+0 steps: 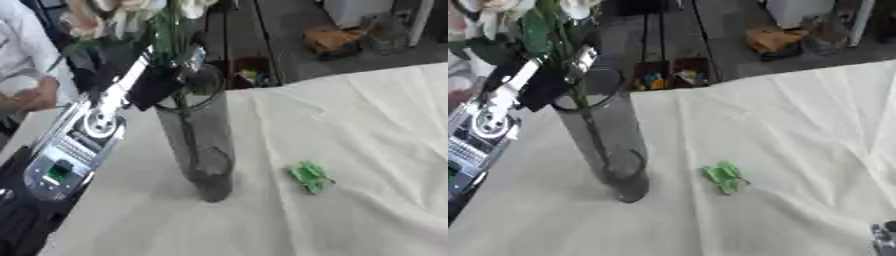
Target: Arrange flowers into the vase.
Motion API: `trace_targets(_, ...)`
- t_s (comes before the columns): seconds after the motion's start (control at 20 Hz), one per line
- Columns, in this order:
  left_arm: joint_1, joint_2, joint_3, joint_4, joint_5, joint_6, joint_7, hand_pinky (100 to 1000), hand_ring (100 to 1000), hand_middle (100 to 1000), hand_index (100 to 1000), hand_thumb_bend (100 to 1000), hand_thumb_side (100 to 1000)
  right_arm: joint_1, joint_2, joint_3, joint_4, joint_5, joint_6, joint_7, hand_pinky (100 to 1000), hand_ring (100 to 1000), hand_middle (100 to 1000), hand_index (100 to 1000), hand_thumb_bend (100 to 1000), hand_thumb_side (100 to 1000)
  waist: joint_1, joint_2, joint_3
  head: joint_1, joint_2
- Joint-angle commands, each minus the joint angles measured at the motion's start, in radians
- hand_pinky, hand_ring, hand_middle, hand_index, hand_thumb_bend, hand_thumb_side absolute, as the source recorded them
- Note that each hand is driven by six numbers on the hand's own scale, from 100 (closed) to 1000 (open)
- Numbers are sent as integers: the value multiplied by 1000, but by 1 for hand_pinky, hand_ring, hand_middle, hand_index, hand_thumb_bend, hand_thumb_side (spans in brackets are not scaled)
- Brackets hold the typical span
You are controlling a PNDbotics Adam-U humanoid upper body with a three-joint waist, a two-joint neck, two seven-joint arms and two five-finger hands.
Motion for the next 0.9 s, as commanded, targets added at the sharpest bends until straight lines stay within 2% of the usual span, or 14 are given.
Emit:
trace_targets(0.05,-16,33,23,-24,-9,1,-45,943,1000,1000,1000,113,1000,-7,-11,-3,-16,-5,-1,5,667,667,465,690,100,950,-10,-17,3,-2,-10)
trace_targets(0.2,-16,35,34,-29,-7,4,-87,957,1000,1000,1000,187,1000,-7,-12,-4,-16,-5,-1,5,667,668,465,690,100,950,-10,-17,4,-2,-10)
trace_targets(0.35,-18,37,41,-33,1,6,-126,970,1000,1000,1000,203,1000,-7,-11,-4,-16,-5,0,5,667,668,465,690,100,950,-11,-17,5,-2,-10)
trace_targets(0.7,-18,40,56,-34,22,-4,-246,1000,1000,1000,1000,341,1000,-7,-11,-4,-16,-6,-1,4,666,668,465,690,100,948,-13,-18,3,-2,-14)
trace_targets(0.9,-21,43,71,-34,47,-2,-273,1000,1000,1000,1000,348,1000,-5,-11,-4,-16,-7,-1,5,667,668,465,689,100,949,-12,-19,4,-1,-14)
